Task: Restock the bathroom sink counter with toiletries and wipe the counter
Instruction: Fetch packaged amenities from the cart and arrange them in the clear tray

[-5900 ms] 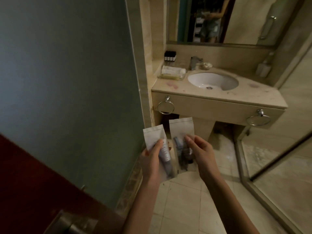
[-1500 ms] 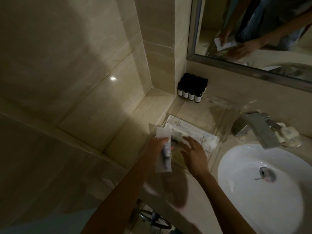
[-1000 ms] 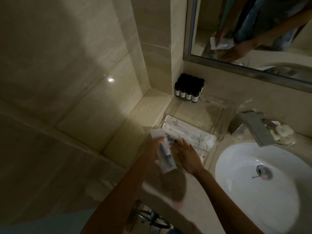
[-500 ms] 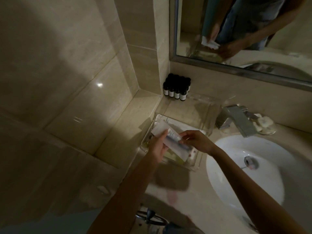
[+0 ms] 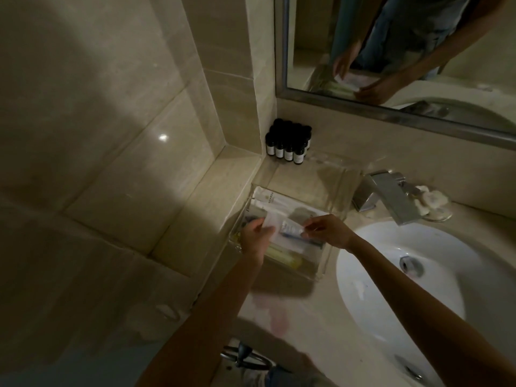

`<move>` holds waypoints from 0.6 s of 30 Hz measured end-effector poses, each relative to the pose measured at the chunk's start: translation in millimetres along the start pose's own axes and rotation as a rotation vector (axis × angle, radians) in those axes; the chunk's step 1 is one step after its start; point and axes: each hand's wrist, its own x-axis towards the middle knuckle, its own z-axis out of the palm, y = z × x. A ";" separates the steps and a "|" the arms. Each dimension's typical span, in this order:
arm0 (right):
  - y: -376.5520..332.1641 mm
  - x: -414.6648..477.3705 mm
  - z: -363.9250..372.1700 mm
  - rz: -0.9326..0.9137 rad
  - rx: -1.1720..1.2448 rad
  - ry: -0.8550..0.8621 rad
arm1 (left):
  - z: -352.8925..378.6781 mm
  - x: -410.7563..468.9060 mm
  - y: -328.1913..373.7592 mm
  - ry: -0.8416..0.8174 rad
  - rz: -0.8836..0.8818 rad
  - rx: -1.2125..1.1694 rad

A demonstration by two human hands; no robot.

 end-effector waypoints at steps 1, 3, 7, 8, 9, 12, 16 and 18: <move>2.9 0.1 0.0 0.012 -0.019 0.003 | -3.0 1.9 -1.5 0.009 0.019 0.079; 7.6 -0.9 1.3 0.034 -0.055 0.013 | -9.1 3.9 -6.1 0.026 0.047 0.203; 13.8 -3.7 10.1 0.042 -0.141 0.002 | -14.8 4.3 -15.2 0.029 0.129 0.287; 14.2 -4.1 11.8 0.043 -0.181 0.000 | -13.3 2.2 -14.9 0.020 0.156 0.321; 14.3 -4.1 13.0 0.048 -0.222 -0.003 | -10.9 0.4 -14.7 0.015 0.176 0.361; 11.3 -6.6 15.0 0.038 -0.307 0.009 | -2.4 -4.4 -14.5 0.018 0.207 0.475; 9.8 -10.2 15.9 0.006 -0.316 0.097 | 4.4 -6.1 -18.4 0.030 0.201 0.528; 11.2 -11.6 16.0 -0.023 -0.329 0.122 | 5.9 -8.0 -19.9 0.064 0.233 0.546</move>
